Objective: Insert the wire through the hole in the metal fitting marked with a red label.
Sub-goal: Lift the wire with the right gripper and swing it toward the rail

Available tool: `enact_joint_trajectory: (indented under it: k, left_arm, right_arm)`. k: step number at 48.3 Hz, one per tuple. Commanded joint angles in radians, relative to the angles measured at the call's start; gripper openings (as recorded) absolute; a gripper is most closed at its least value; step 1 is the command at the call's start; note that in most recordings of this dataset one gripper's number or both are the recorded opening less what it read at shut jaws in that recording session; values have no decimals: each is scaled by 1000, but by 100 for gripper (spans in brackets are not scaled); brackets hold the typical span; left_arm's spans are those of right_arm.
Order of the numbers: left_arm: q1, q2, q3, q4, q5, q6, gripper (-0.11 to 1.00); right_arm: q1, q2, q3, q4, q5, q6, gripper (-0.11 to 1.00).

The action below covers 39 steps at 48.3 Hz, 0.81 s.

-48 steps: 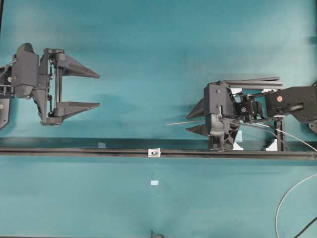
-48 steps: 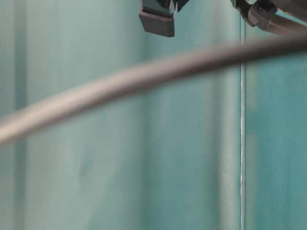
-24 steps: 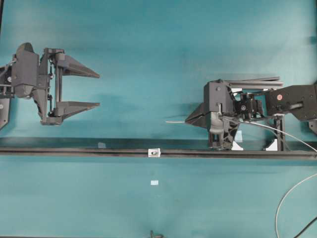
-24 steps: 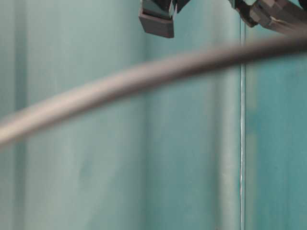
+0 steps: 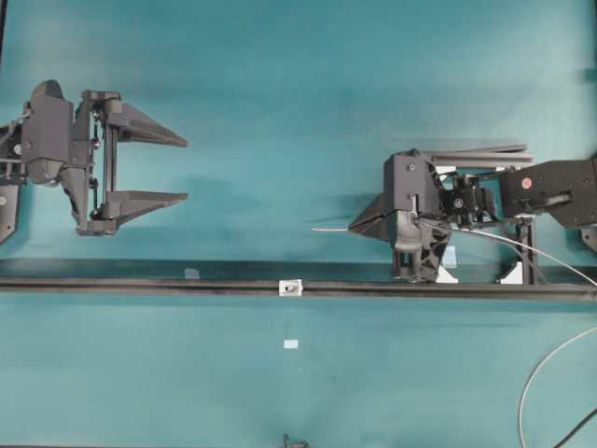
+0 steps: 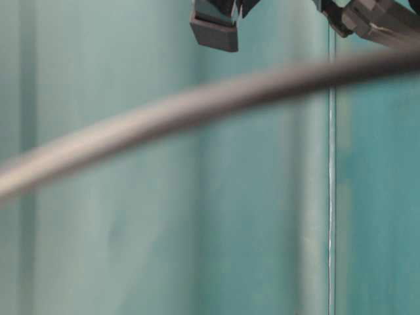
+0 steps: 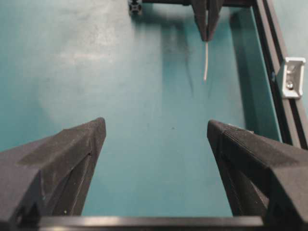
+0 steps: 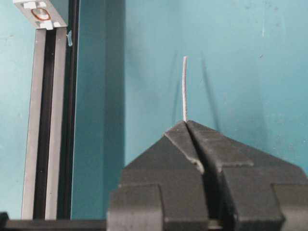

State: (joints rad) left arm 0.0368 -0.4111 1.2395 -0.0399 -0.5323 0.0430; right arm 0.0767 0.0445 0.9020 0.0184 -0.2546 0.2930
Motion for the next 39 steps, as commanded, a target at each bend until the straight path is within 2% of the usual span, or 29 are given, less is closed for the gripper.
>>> enact_joint_trajectory:
  k: [1,19,39]
  left_arm:
    - [3,-20,-6,-3,-3,-5,83]
    - [3,-95,-14,-5,41,-15,83]
    - [29,-184,-15,-5,67,-14,83]
  right_arm:
    - [-3,-43,-11,-2,-2,0,-1]
    - [-14,-184,-9,-18,120,-6,-1]
    - [-21,-279,-9,-20,137,-6,-1]
